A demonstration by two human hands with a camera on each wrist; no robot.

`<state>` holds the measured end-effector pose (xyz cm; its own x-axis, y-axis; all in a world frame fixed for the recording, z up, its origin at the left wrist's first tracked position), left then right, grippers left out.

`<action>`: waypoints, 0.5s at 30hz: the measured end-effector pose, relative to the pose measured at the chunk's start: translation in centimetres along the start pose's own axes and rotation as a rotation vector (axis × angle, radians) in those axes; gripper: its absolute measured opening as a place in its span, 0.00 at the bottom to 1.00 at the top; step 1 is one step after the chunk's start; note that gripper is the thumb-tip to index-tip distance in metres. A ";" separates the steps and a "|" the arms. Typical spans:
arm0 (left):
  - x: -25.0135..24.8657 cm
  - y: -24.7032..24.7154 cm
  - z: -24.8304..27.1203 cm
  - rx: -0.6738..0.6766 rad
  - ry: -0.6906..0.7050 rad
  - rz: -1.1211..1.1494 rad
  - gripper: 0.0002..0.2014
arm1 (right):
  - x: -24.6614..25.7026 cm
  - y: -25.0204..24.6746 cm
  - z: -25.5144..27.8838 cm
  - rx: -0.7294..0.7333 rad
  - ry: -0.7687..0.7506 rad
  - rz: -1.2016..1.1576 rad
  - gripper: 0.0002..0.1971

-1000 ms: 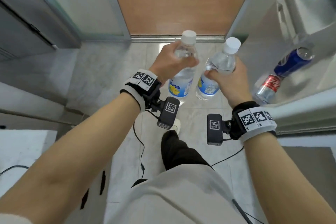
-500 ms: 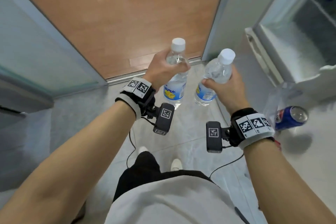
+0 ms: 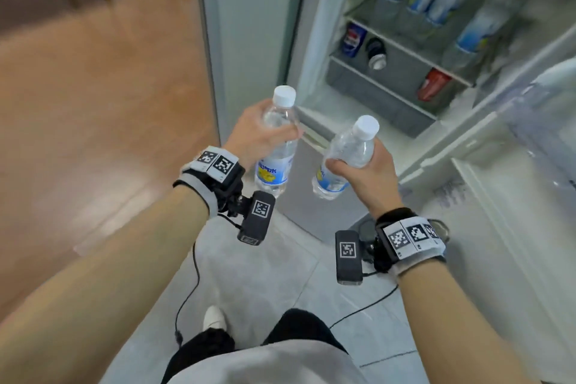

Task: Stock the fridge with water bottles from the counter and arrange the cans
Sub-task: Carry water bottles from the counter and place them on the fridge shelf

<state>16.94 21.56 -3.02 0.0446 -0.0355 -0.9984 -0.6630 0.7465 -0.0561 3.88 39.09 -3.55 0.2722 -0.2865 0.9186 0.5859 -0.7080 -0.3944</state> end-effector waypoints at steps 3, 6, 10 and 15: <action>-1.4 0.5 -4.4 0.106 0.034 0.008 0.13 | 1.0 -0.8 -1.3 -0.129 0.047 -0.016 0.23; -2.2 1.7 -9.0 0.216 0.051 -0.007 0.17 | 1.7 -1.9 -3.1 -0.232 0.064 -0.027 0.21; -3.4 4.8 -14.6 0.318 0.103 -0.029 0.12 | 1.9 -3.6 -6.5 -0.358 0.062 0.008 0.23; -4.9 8.1 -21.3 0.362 0.128 -0.065 0.26 | 0.6 -4.9 -12.7 -0.437 0.058 0.043 0.25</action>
<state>-4.54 13.59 1.18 -0.0310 -0.1559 -0.9873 -0.3546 0.9252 -0.1349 -8.56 34.20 -0.71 0.2388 -0.3486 0.9063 0.1937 -0.8975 -0.3963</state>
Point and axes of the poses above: each hand's wrist, its own z-axis away from the middle knuckle, its own y-axis out of the palm, x = y × z, the point moved 1 cm from there along -z, towards the middle knuckle, and after that the axes turned 1 degree about y, right-handed, at the moved point
